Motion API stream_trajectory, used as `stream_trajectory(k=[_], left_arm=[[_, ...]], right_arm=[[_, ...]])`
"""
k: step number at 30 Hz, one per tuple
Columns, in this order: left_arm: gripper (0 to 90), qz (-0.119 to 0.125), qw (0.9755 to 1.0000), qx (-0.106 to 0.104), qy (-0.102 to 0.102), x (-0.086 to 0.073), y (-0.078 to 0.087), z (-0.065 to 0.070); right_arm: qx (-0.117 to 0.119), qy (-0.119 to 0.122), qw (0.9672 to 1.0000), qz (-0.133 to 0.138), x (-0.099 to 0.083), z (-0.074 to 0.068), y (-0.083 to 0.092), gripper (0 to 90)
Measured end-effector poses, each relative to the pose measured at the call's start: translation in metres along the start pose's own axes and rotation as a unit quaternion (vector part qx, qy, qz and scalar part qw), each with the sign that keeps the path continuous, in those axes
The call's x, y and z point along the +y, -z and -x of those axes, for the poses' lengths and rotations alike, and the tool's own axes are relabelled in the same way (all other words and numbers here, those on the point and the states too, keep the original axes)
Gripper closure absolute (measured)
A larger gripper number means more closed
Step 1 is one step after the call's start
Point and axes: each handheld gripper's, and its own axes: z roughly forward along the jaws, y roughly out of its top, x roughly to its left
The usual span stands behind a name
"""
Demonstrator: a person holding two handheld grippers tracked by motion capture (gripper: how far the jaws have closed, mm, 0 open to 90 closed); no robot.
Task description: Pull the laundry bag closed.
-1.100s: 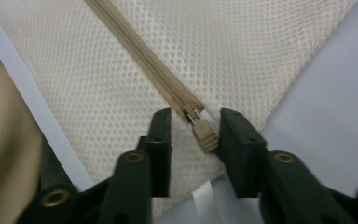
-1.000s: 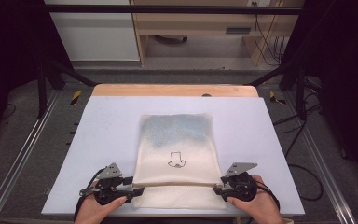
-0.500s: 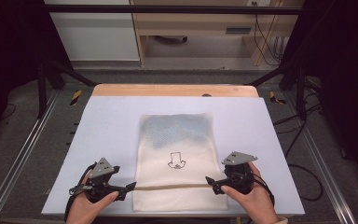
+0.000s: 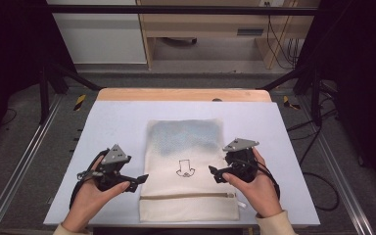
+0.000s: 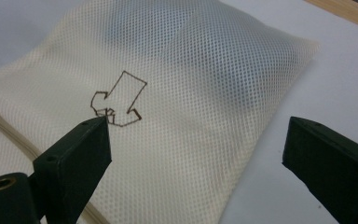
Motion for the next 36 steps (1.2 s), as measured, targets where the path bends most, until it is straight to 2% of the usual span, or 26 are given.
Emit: stream_trajectory(k=[2, 4, 6, 7, 9, 13, 15, 17, 19, 25, 27, 33, 36], left_arm=[[10.4, -0.005, 0.9999, -0.008, -0.005, 0.011, -0.001, -0.003], [9.5, -0.013, 0.9998, -0.002, -0.016, 0.024, -0.001, -0.007], [9.3, -0.007, 0.9999, 0.001, -0.014, 0.028, 0.0, -0.009], [8.6, 0.006, 0.9999, 0.006, -0.006, 0.034, 0.001, -0.014], [6.7, 0.001, 0.9999, 0.01, -0.005, 0.035, 0.002, -0.018], [5.2, -0.004, 0.9996, 0.028, -0.007, 0.027, 0.006, -0.023], [5.3, 0.003, 0.9992, 0.04, 0.005, 0.023, 0.008, -0.027], [5.2, 0.001, 0.9991, 0.042, 0.011, 0.019, 0.01, -0.032], [5.2, -0.006, 0.999, 0.043, 0.01, 0.017, 0.01, -0.035], [5.4, 0.006, 0.9981, 0.058, 0.022, 0.01, 0.019, -0.048], [6.0, 0.013, 0.9973, 0.067, 0.025, 0.008, 0.022, -0.051], [6.0, 0.016, 0.9963, 0.078, 0.031, 0.002, 0.028, -0.06], [5.9, 0.018, 0.9959, 0.082, 0.036, 0.0, 0.03, -0.064]], right_arm=[[0.005, -0.002, 1.0, -0.003, 0.01, 0.001, -0.002, 8.0], [0.003, -0.002, 1.0, 0.003, 0.019, 0.001, -0.003, 8.3], [0.011, -0.012, 0.9999, 0.002, 0.029, 0.003, -0.008, 7.5], [0.01, -0.015, 0.9998, 0.003, 0.033, 0.004, -0.011, 7.6], [0.009, -0.014, 0.9998, -0.007, 0.038, 0.003, -0.014, 7.5], [0.007, -0.008, 0.9999, 0.01, 0.039, 0.004, -0.014, 7.0], [0.007, -0.006, 0.9999, 0.013, 0.038, 0.005, -0.012, 6.8], [0.001, -0.011, 0.9998, 0.018, 0.036, 0.008, -0.008, 6.7], [-0.003, -0.014, 0.9996, 0.024, 0.034, 0.012, -0.005, 6.7], [-0.02, -0.018, 0.9992, 0.028, 0.029, 0.025, 0.001, 7.7], [-0.025, -0.031, 0.9987, 0.032, 0.027, 0.03, 0.004, 7.7], [-0.036, -0.044, 0.9977, 0.036, 0.021, 0.042, 0.008, 7.7], [-0.039, -0.047, 0.9975, 0.035, 0.018, 0.046, 0.008, 12.1]])
